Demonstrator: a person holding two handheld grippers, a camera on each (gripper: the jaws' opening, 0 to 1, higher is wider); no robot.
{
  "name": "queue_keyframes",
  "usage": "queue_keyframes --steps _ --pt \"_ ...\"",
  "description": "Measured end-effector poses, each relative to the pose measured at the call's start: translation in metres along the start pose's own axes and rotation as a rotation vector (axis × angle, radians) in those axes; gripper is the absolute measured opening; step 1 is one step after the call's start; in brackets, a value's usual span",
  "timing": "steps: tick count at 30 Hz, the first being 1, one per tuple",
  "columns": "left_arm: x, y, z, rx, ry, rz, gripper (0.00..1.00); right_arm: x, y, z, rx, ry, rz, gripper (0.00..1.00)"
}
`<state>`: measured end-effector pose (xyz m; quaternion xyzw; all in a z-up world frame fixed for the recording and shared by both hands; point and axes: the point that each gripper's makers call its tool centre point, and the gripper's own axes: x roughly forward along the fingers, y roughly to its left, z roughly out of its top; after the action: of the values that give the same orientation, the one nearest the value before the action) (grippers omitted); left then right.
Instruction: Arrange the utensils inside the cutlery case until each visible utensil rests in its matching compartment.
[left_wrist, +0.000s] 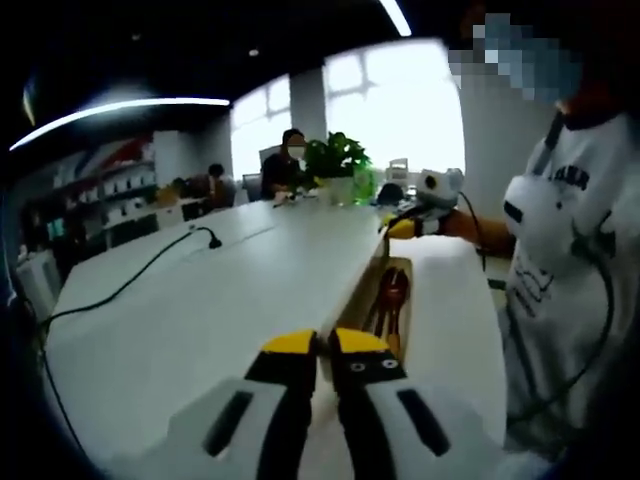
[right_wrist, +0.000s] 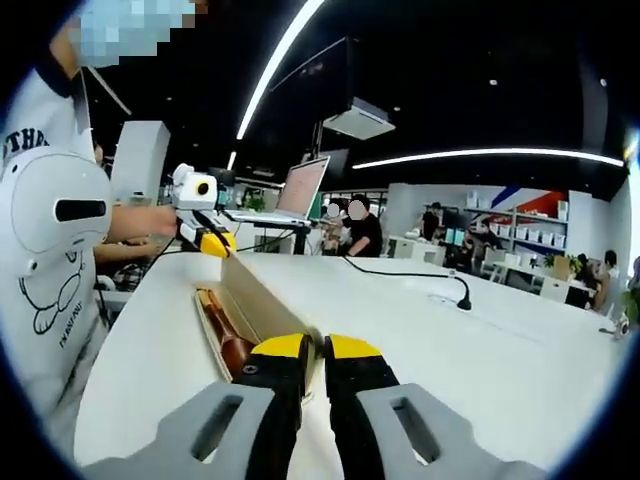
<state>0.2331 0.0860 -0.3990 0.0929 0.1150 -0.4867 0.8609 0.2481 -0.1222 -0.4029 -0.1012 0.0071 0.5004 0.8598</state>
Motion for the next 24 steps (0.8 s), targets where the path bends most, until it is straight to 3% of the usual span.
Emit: queue_keyframes --steps 9,24 --pt "0.001 -0.008 -0.002 0.021 -0.005 -0.009 0.06 -0.002 -0.002 0.002 -0.019 -0.022 -0.025 0.06" --pt "-0.002 -0.016 -0.008 0.046 -0.038 -0.013 0.07 -0.023 0.008 0.008 0.136 -0.111 -0.037 0.06"
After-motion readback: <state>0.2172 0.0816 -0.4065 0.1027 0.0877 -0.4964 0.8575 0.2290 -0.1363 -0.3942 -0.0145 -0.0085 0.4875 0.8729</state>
